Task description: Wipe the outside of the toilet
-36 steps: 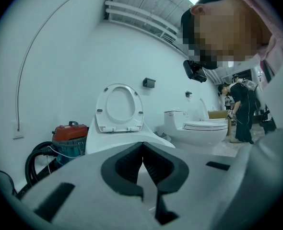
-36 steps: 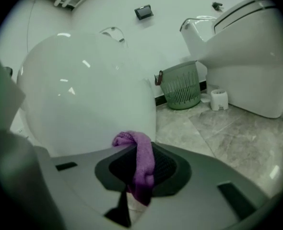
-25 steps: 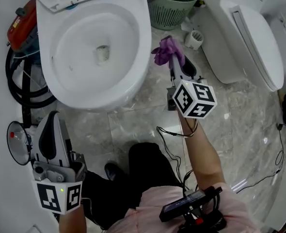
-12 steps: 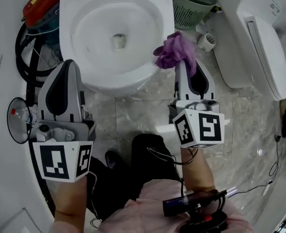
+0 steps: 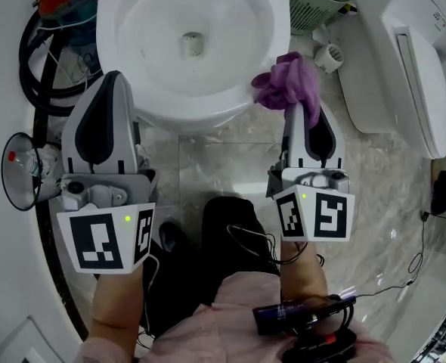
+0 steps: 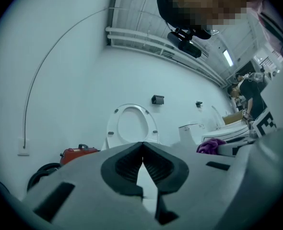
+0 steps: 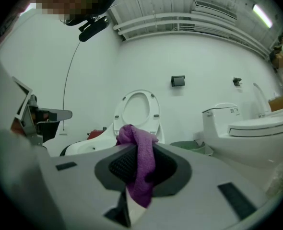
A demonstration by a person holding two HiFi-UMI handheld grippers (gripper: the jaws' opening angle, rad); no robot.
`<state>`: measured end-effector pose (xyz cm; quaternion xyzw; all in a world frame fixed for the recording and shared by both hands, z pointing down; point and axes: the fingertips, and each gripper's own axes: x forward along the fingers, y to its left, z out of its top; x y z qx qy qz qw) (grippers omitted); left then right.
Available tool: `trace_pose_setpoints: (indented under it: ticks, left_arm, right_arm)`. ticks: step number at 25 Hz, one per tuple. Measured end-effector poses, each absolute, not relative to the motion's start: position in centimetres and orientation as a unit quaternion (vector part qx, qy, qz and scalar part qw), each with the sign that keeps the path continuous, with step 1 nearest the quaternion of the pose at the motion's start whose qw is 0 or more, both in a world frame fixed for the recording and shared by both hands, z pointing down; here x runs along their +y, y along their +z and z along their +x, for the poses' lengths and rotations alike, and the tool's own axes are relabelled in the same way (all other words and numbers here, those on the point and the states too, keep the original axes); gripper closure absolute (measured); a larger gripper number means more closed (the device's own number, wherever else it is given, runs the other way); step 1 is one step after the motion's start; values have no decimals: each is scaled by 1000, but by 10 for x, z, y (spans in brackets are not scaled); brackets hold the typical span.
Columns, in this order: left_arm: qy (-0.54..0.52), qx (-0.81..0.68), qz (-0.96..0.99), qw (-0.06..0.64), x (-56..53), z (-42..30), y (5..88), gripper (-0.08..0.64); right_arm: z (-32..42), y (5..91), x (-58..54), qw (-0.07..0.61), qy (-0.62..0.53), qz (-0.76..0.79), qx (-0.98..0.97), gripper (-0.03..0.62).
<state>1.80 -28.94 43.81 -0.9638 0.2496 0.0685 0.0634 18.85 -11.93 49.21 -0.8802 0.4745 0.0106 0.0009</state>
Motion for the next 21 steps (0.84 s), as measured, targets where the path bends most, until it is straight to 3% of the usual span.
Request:
trace_pose_setpoints:
  ticks: [21]
  left_arm:
    - [62, 251, -965, 51, -298, 16, 452, 552]
  right_arm:
    - [181, 493, -122, -22, 16, -881, 472, 520]
